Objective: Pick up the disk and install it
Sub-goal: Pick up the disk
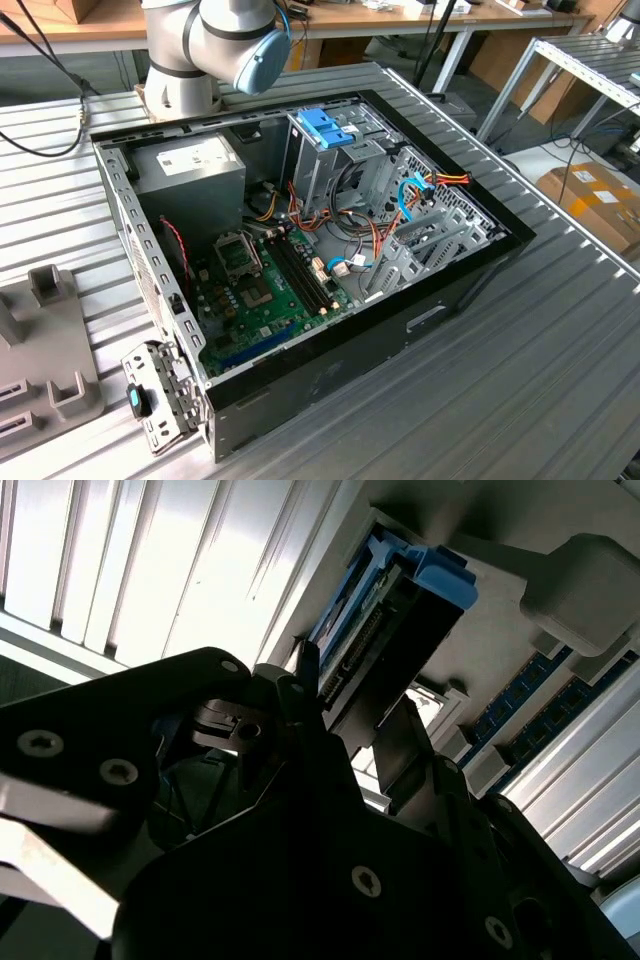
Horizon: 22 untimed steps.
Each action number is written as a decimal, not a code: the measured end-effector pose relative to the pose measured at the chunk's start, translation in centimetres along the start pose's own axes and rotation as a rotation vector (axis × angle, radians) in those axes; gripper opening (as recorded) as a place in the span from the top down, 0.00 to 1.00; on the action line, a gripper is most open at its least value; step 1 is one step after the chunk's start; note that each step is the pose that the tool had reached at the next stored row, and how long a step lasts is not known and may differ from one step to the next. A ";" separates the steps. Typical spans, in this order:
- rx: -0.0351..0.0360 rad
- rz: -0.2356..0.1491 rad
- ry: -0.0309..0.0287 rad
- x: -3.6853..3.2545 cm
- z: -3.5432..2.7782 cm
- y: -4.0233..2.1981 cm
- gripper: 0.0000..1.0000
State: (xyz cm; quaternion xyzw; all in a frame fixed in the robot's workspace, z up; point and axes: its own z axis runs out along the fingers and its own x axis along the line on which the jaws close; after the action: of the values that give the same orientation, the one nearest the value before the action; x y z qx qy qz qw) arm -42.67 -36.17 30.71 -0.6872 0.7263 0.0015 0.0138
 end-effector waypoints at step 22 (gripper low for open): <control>0.0001 0.000 0.0000 -0.01 -0.55 -0.01 0.65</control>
State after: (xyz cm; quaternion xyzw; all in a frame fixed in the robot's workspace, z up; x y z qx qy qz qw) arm -42.67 -36.17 31.25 -0.6872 0.7263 0.0015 0.0138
